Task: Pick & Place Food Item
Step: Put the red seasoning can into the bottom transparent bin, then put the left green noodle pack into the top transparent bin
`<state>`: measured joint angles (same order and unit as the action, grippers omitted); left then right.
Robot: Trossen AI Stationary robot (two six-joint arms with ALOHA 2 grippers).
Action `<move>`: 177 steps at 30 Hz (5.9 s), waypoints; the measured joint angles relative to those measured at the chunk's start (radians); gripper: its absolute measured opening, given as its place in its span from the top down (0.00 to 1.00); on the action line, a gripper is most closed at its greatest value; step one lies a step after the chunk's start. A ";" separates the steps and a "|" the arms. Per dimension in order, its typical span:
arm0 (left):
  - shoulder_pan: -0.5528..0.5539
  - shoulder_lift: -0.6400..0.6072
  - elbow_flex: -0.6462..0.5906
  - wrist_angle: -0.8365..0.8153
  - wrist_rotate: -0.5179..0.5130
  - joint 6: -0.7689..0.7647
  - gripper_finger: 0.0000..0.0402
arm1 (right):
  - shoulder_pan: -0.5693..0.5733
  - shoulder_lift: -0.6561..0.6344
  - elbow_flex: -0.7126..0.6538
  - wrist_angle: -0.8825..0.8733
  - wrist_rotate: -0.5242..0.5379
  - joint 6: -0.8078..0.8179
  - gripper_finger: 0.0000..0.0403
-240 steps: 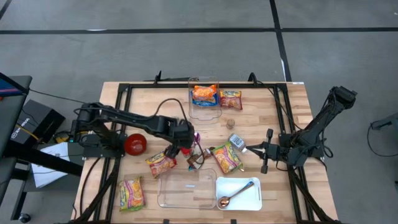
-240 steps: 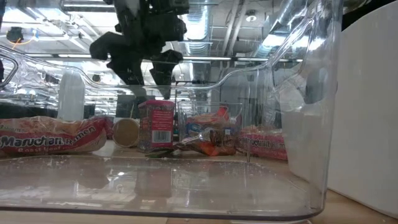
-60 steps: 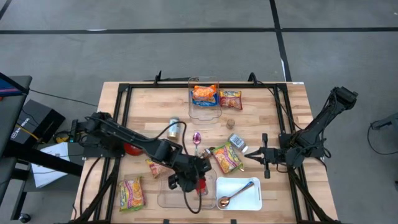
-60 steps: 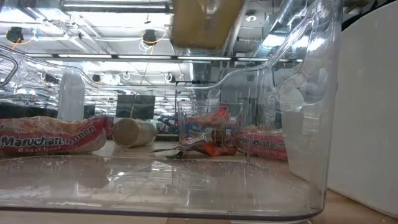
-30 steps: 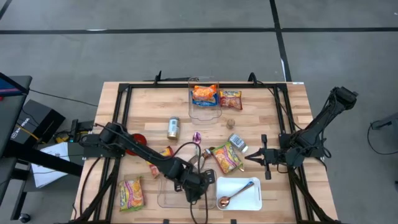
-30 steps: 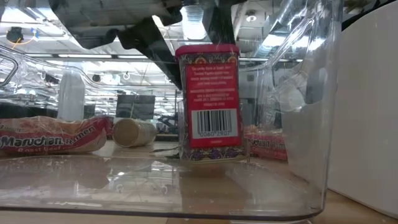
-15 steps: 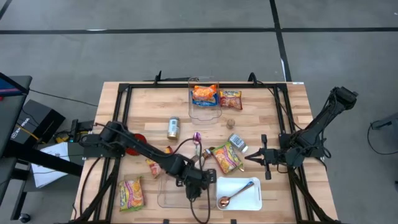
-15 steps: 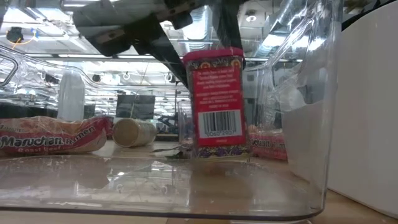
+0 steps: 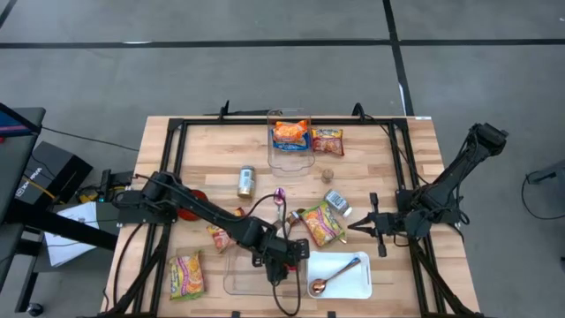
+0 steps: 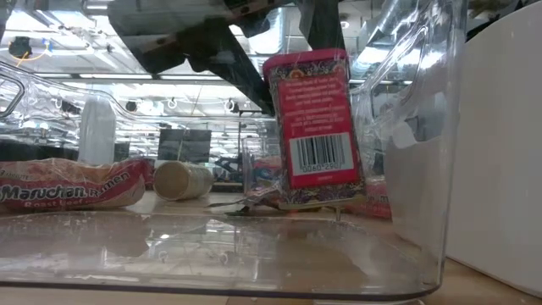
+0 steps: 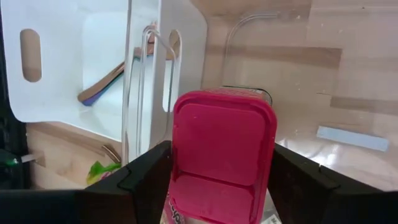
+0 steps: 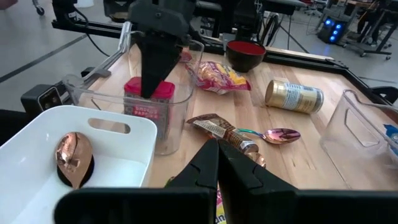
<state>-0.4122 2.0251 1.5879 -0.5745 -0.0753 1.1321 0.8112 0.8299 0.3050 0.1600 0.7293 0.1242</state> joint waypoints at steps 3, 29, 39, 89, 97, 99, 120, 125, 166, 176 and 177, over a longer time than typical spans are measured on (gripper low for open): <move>0.000 0.000 0.000 0.000 -0.005 -0.018 0.43 | 0.000 0.000 0.000 0.000 -0.002 0.000 1.00; 0.000 -0.015 0.000 0.008 -0.163 -0.049 0.37 | 0.000 0.000 0.000 0.000 -0.036 0.002 1.00; 0.000 -0.028 0.000 -0.014 -0.168 -0.071 0.40 | 0.000 0.000 0.000 -0.001 -0.053 0.008 1.00; 0.003 -0.240 -0.144 0.014 -0.206 -0.282 0.40 | 0.000 0.000 0.000 -0.014 -0.078 0.026 1.00; 0.107 -0.421 -0.145 -0.107 -0.214 -0.547 0.40 | -0.002 0.000 0.000 0.004 -0.073 0.026 1.00; 0.145 -0.465 -0.145 -0.110 -0.224 -0.608 0.40 | -0.003 0.000 0.000 0.006 -0.057 0.026 1.00; 0.614 -0.741 -0.144 -0.198 -0.338 -0.700 0.40 | -0.125 0.000 0.000 -0.128 -0.026 0.096 1.00; 0.654 -0.742 -0.144 -0.452 -0.148 -0.788 0.40 | -0.133 0.000 0.000 -0.151 -0.025 0.127 1.00; -0.151 -0.914 -0.755 -0.510 0.264 -2.553 0.40 | -0.134 0.000 0.000 -0.171 -0.026 0.138 1.00; -0.295 -0.743 -0.755 -0.374 0.271 -2.810 0.40 | -0.134 0.000 0.000 -0.169 -0.026 0.121 1.00; -0.300 -0.722 -0.755 -0.365 0.283 -2.820 0.40 | -0.134 0.000 0.000 -0.165 -0.026 0.116 1.00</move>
<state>-0.7126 1.3028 0.8333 -0.9394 0.2076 -1.6881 0.6777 0.8301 0.3050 -0.0053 0.7036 0.2398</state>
